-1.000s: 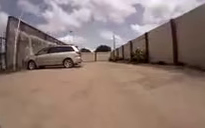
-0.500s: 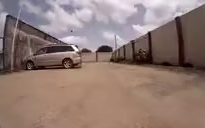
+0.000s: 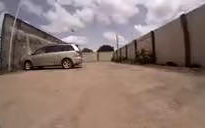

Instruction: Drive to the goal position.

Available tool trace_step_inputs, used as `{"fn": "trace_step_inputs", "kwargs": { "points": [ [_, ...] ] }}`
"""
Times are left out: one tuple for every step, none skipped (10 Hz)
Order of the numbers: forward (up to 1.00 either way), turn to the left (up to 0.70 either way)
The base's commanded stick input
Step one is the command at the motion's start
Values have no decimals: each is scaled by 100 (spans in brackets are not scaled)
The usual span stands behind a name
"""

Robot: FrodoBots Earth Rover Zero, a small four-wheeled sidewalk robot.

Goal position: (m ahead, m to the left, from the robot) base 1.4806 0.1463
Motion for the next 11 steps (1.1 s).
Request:
{"fn": "trace_step_inputs", "kwargs": {
  "points": [
    [85,0],
    [85,0],
    [85,0],
    [85,0],
    [85,0],
    [85,0],
    [85,0],
    [85,0],
    [85,0],
    [85,0],
    [85,0]
  ]
}}
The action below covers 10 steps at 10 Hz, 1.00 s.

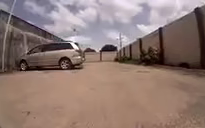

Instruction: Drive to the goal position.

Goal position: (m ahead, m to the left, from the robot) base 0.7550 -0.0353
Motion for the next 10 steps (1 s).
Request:
{"fn": "trace_step_inputs", "kwargs": {
  "points": [
    [85,0],
    [85,0],
    [85,0],
    [85,0],
    [85,0],
    [85,0],
    [85,0],
    [85,0],
    [85,0],
    [85,0]
  ]
}}
